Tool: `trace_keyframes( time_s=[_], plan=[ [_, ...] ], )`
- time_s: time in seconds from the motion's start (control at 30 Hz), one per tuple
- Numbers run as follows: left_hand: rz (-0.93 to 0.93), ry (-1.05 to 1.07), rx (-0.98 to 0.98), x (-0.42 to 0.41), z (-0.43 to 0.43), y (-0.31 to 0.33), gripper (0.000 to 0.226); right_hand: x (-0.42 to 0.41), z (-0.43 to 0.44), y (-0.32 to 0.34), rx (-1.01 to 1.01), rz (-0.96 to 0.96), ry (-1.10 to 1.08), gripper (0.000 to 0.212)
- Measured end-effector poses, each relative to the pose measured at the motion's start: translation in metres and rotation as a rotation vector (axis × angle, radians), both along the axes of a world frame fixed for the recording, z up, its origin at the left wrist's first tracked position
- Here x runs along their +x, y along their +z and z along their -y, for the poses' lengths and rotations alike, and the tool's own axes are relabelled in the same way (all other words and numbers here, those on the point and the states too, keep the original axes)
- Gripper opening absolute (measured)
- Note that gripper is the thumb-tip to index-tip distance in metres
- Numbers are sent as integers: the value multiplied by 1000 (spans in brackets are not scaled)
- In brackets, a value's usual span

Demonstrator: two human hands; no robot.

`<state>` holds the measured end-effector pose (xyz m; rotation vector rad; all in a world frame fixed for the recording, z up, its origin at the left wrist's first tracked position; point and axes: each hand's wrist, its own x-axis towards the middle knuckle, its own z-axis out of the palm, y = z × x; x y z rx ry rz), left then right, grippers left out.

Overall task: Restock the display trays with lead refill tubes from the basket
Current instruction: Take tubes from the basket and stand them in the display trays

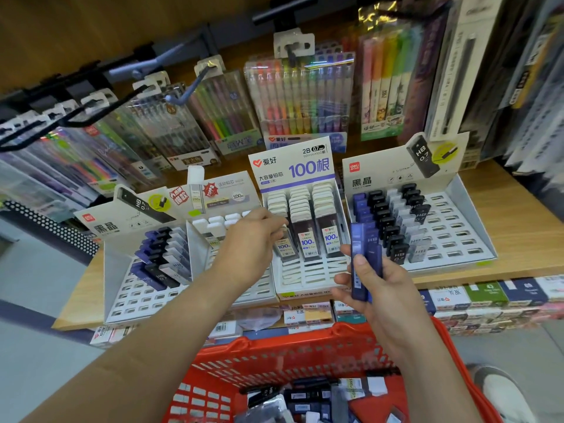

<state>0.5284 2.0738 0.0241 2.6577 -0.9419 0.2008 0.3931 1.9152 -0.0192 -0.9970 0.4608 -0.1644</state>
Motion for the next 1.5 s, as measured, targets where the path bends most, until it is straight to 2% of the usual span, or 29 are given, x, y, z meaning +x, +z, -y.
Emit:
trace_keyframes(
  time_s=[0.07, 0.2, 0.4, 0.53, 0.57, 0.6, 0.7, 0.77, 0.83, 0.93, 1.0, 1.07, 1.23, 1.3, 1.4, 1.5],
  plan=[
    [-10, 25, -35, 0, 1, 0, 29, -1, 1, -2, 3, -3, 14, 22],
    [-24, 128, -80, 5, 7, 6, 19, -2, 0, -1, 55, -6, 7, 18],
    [89, 115, -72, 7, 9, 0, 21, -3, 3, 1, -21, -50, 43, 37],
    [92, 182, -100, -2, 13, 3, 33, -4, 9, 1, 0, -35, 95, 41],
    [41, 174, -163, -8, 17, 7, 36, -5, 11, 2, 27, -23, 129, 40],
    [-96, 167, -262, -16, 22, 14, 37, -7, 13, 4, 58, -10, 170, 38],
    [-736, 63, -576, -51, 37, 35, 34, -11, 18, 7, 146, 32, 295, 39],
    [-926, 24, -672, -66, 41, 39, 27, -14, 20, 8, 225, 71, 352, 38],
    [-920, 68, -750, -73, 43, 41, 17, -17, 23, 10, 285, 86, 380, 39],
    [-822, 207, -849, -73, 48, 41, 11, -20, 29, 13, 306, 90, 356, 50],
    [-756, 265, -867, -72, 50, 42, 4, -22, 34, 14, 287, 87, 318, 48],
    [-756, 279, -856, -70, 51, 44, 6, -24, 38, 16, 214, 77, 293, 47],
    [-968, 176, -830, -72, 52, 52, 24, -28, 48, 17, 142, 53, 255, 36],
    [-956, 181, -790, -74, 49, 55, 26, -28, 50, 18, 102, 24, 278, 40],
    [-889, 197, -728, -79, 37, 64, 14, -26, 45, 22, 37, -23, 319, 49],
    [-775, 243, -692, -73, 9, 77, 15, -19, 35, 26, 66, -48, 302, 49]
  ],
)
